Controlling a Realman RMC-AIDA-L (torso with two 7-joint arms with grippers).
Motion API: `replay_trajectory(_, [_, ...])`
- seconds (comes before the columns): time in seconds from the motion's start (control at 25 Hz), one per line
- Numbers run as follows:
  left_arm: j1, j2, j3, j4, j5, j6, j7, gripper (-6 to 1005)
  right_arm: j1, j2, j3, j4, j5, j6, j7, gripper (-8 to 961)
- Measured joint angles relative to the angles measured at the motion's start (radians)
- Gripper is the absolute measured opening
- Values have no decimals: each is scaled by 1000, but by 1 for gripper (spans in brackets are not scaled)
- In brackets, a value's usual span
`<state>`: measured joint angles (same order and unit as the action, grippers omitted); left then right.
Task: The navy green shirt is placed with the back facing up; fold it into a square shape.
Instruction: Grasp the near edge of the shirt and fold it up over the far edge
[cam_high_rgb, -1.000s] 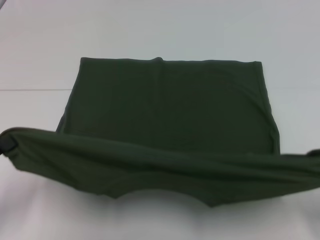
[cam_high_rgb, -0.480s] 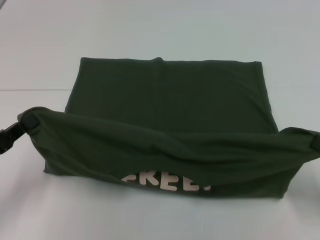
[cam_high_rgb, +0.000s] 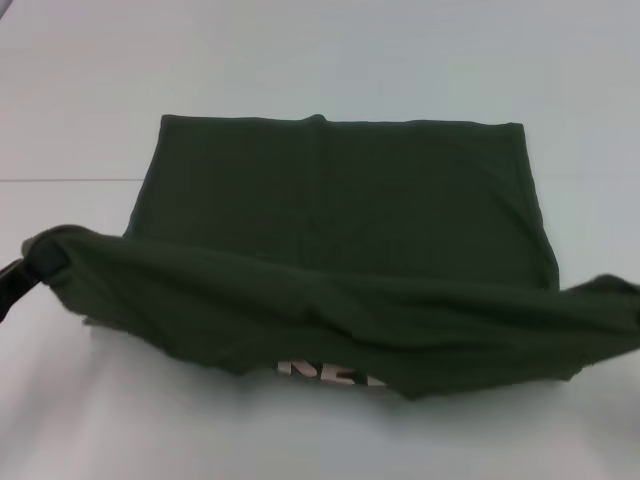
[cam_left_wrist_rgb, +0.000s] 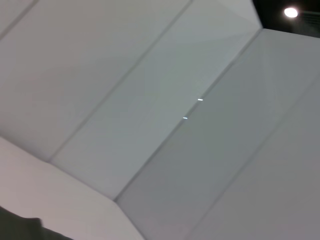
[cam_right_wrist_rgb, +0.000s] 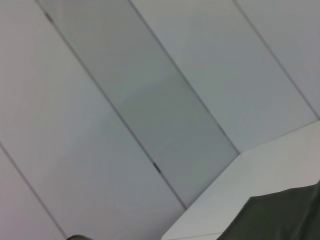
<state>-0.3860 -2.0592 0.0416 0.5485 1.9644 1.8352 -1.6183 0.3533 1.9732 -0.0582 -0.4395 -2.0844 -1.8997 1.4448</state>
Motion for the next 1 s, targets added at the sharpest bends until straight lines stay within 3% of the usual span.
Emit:
replay_trajectory(0.16, [42, 3, 14, 49, 2, 154, 1, 26, -41, -14, -75, -24, -2, -83, -37, 36])
replay_trajectory(0.32, [66, 0, 30, 76, 2, 197, 2, 26, -54, -14, -113, -26, -1, -83, -58, 36])
replay_trajectory(0.6, [117, -7, 97, 106, 4, 212, -5, 26, -61, -20, -262, -27, -2, -88, -96, 37])
replay_trajectory(0.8, [147, -10, 197, 154, 36, 219, -27, 26, -51, -32, -408, -27, 2, -90, -98, 37])
replay_trajectory(1.0, [156, -10, 222, 166, 63, 223, -25, 26, -48, -47, -457, -21, 4, -92, -98, 37])
